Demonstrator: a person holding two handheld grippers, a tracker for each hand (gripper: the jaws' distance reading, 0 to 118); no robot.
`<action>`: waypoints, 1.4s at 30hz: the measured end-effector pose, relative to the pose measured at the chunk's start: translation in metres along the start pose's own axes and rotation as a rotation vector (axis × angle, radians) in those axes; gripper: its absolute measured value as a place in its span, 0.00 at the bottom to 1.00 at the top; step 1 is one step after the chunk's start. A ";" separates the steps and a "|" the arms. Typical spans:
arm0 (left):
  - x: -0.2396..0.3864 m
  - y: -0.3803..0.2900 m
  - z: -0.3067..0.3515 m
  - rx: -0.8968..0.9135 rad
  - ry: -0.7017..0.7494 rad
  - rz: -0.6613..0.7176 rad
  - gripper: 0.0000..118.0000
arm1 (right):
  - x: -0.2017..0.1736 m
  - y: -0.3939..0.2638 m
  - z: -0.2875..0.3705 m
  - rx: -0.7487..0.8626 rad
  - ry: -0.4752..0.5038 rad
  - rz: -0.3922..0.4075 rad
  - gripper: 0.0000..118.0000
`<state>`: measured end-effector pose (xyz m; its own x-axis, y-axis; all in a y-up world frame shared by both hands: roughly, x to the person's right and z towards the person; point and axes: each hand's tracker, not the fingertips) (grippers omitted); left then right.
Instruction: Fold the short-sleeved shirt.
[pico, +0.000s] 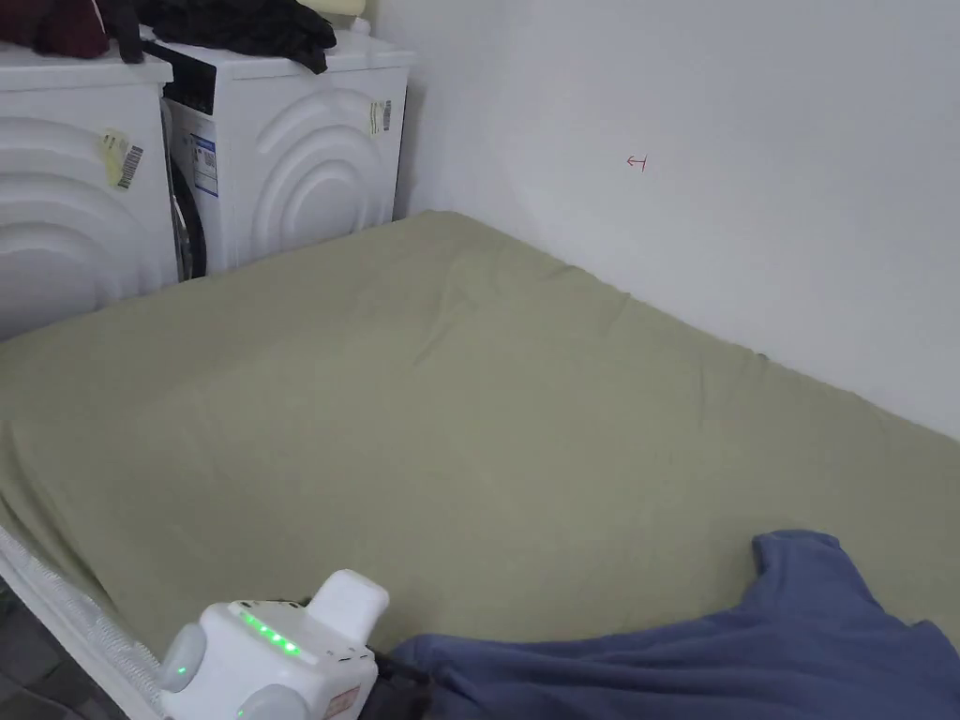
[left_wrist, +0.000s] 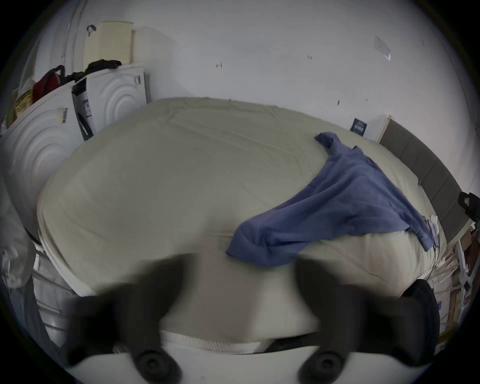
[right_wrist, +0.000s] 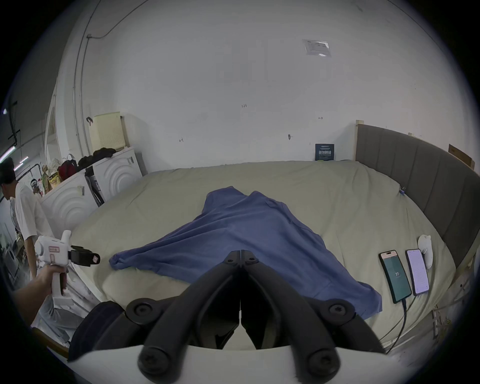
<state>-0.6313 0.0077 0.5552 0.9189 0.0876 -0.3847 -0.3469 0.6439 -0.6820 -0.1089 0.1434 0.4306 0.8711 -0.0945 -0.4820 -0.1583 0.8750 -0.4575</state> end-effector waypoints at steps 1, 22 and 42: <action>0.002 0.000 -0.003 0.021 0.009 -0.033 0.97 | -0.002 0.002 -0.003 -0.009 0.001 -0.002 0.00; 0.039 0.026 -0.006 0.056 -0.129 -0.068 0.00 | 0.042 0.083 -0.182 -0.251 0.041 0.261 0.00; 0.058 0.038 -0.011 0.013 -0.057 -0.049 0.00 | 0.084 0.133 -0.537 -0.635 0.023 0.257 0.48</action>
<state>-0.5934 0.0288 0.5000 0.9440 0.0988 -0.3148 -0.2992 0.6586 -0.6905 -0.3063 -0.0033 -0.0725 0.7607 0.0627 -0.6461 -0.6064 0.4235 -0.6729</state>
